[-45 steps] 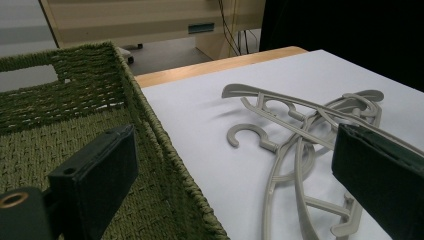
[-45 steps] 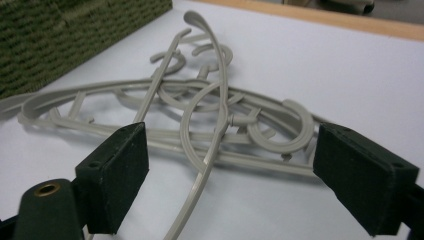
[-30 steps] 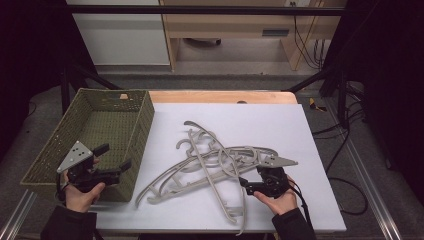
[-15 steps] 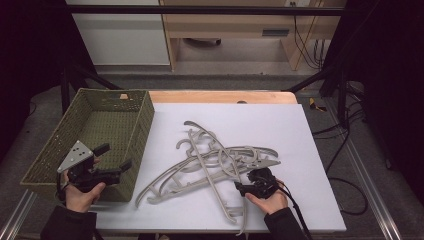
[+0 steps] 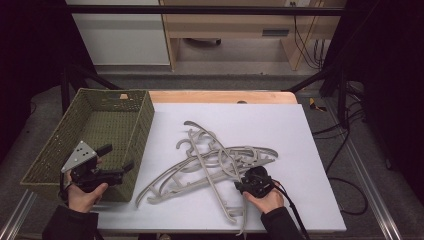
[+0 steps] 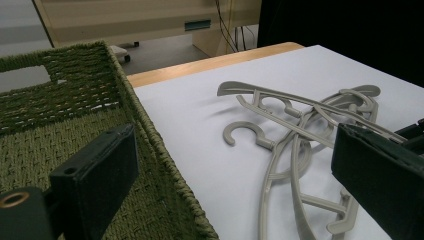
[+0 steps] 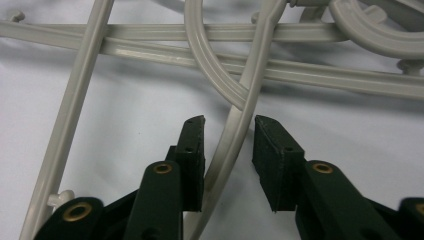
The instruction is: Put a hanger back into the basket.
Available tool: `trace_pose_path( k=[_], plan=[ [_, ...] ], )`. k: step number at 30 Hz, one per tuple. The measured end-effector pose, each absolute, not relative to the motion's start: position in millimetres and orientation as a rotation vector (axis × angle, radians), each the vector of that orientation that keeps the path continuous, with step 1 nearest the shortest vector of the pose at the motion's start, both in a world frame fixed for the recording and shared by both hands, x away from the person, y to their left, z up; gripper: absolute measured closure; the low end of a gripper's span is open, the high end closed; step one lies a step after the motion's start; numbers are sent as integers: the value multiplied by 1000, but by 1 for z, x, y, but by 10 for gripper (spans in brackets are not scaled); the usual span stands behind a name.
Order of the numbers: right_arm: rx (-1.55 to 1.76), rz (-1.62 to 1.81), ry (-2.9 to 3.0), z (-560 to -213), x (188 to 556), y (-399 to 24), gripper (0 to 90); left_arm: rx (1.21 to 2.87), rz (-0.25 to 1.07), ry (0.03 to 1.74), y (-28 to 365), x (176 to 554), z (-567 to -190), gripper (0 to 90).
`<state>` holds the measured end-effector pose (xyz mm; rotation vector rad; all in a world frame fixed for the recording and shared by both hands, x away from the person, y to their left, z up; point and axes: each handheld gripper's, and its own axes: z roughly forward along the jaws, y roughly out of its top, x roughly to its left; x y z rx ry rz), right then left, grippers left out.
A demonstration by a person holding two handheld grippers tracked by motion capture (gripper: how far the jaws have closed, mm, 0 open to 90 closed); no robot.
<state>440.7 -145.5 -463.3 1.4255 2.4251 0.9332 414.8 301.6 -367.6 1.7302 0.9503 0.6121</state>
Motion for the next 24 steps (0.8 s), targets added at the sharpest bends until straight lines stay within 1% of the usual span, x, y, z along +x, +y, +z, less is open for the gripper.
trace_pose_path(
  k=[1,3,11,12,13,14,15,16,24],
  plan=[
    [1426,933,2425,-463,441,-146,665,1730,612,950,302,415,-368,45],
    [1441,929,2437,-464,442,-144,700,1730,610,951,302,415,-368,44],
    [1504,934,2411,-463,444,-147,742,1730,611,952,302,415,-368,45],
    [1519,947,2400,-462,445,-149,761,1730,611,950,301,415,-368,46],
    [1519,947,2400,-462,445,-149,761,1730,611,950,301,415,-368,46],
    [1538,948,2376,-460,445,-153,785,1733,611,950,301,415,-368,46],
    [1538,948,2376,-460,445,-153,785,1733,611,950,301,415,-368,46],
    [1555,958,2358,-457,444,-157,809,1737,613,948,300,414,-368,46],
    [1569,1003,2366,-449,444,-168,814,1741,616,938,298,414,-368,47]
  ],
)
